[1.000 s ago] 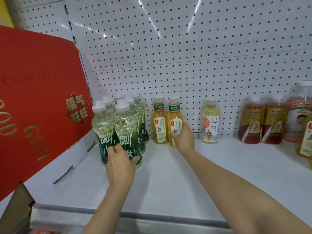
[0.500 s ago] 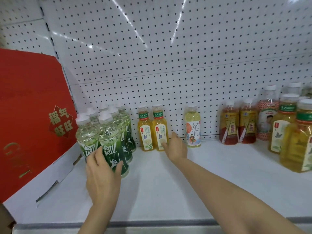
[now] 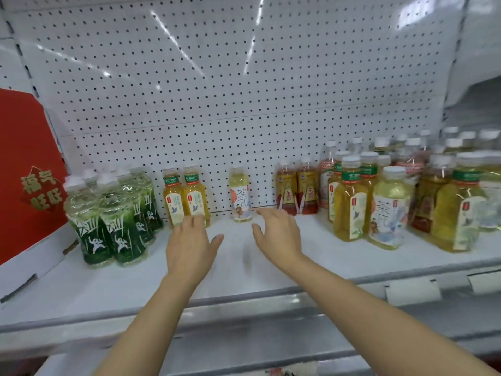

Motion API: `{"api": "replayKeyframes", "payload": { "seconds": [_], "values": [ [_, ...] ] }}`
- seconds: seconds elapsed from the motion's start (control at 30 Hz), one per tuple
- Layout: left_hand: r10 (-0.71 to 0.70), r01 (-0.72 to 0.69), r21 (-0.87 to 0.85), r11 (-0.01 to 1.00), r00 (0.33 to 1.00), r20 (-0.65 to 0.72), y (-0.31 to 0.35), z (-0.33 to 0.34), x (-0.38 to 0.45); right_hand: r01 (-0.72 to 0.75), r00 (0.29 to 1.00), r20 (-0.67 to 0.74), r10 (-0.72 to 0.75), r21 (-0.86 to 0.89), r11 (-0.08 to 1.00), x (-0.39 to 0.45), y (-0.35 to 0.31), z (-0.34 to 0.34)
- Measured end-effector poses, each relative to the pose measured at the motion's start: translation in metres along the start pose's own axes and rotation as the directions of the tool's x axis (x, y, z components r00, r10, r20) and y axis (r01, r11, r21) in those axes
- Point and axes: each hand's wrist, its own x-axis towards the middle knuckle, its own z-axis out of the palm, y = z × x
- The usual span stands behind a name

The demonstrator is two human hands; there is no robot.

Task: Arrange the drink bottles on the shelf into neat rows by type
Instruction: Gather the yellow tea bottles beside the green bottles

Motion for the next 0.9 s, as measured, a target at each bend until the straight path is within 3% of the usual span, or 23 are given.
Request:
{"api": "replayKeyframes", "payload": {
  "seconds": [0.2,0.57,0.73,0.9],
  "values": [
    [0.062,-0.055,-0.085,0.995,0.995,0.084,0.115,0.006,-0.028,0.049,0.995,-0.088,-0.053,-0.039,0.998,-0.044,0.063,-0.079],
    [0.139,-0.108,-0.168,0.98,0.973,0.182,0.252,0.02,-0.073,-0.11,0.985,-0.152,0.085,-0.168,0.98,-0.102,0.184,-0.183],
    [0.131,-0.059,-0.341,0.938,0.972,0.194,0.289,0.028,-0.048,-0.21,0.965,-0.201,0.169,-0.206,0.956,-0.106,0.226,-0.213],
    [0.05,0.083,-0.523,0.849,0.971,0.235,0.311,0.056,-0.025,-0.29,0.941,-0.249,0.228,-0.251,0.923,-0.105,0.258,-0.224]
  ]
}}
